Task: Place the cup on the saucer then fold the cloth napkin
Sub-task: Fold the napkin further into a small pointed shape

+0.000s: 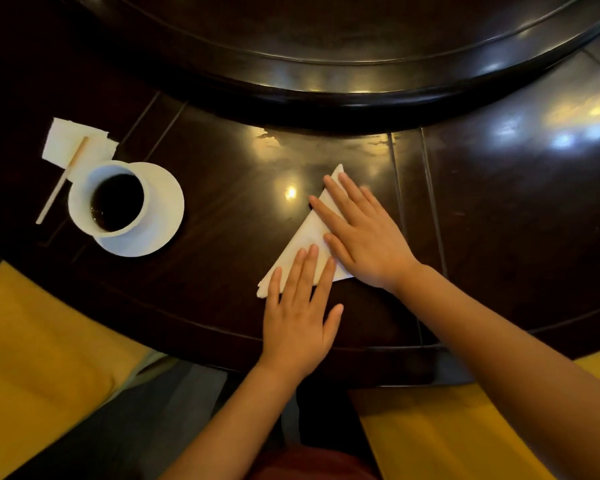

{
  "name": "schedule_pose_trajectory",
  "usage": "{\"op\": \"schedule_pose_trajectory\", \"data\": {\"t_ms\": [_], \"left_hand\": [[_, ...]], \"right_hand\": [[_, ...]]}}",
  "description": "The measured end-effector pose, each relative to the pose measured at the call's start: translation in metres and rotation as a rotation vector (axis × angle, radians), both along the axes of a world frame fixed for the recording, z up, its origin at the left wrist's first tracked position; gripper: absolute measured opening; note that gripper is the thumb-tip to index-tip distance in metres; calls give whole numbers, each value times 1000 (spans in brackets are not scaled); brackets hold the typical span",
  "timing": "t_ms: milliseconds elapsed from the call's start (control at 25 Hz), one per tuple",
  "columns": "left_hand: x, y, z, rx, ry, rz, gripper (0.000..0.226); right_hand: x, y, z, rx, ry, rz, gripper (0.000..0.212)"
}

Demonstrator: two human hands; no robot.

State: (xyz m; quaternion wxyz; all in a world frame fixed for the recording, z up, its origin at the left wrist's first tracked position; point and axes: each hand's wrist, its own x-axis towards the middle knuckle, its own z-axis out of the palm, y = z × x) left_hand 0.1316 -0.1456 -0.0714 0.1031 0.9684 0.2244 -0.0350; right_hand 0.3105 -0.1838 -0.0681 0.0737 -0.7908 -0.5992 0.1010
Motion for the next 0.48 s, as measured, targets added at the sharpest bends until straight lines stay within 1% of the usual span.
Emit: {"op": "schedule_pose_trajectory", "data": {"t_ms": [120, 480], "left_hand": [[-1, -2, -1, -8, -27, -5, 61], [-24, 28, 0, 13, 1, 167, 61]], "right_hand": [[-2, 2, 2, 11, -5, -3, 54], [-20, 62, 2, -19, -24, 158, 54]]}}
